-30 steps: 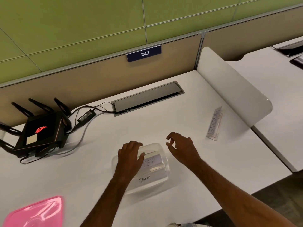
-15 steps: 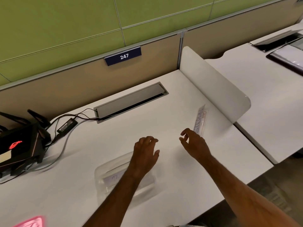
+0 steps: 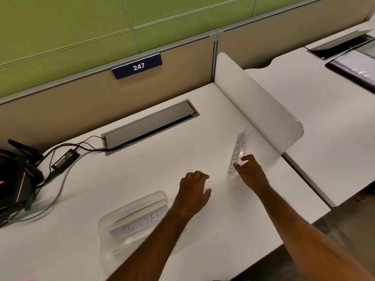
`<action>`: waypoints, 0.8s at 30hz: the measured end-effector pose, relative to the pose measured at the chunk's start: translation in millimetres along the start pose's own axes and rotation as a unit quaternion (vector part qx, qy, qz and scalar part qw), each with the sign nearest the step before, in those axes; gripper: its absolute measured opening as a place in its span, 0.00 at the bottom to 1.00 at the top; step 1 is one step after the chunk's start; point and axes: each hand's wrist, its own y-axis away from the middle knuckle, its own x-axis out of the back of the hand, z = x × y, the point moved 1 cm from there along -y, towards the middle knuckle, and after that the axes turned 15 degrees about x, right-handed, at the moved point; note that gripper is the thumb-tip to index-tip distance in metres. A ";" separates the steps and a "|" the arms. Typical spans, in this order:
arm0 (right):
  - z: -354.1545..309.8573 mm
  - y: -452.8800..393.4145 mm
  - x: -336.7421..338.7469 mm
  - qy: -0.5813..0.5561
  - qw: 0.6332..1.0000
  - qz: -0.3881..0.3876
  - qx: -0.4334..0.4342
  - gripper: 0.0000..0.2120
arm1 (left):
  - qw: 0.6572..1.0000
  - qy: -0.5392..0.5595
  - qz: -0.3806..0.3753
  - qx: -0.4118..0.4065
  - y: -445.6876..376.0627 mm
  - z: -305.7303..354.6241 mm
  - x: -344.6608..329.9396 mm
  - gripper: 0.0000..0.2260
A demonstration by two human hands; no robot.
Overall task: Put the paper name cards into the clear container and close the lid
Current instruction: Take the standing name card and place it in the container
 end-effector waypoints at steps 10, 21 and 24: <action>7.8 -27.1 -9.9 -0.049 0.997 -0.049 -0.024 0.11 | 0.994 0.083 -0.060 0.042 -21.1 22.3 -25.8 0.17; 8.6 -37.0 -14.4 -0.130 0.988 -0.050 -0.071 0.10 | 0.990 0.099 -0.081 0.065 -36.4 23.2 -34.7 0.17; 3.9 -35.4 -15.6 -0.143 0.985 -0.052 -0.079 0.09 | 0.989 0.108 -0.073 0.070 -38.5 20.3 -31.7 0.17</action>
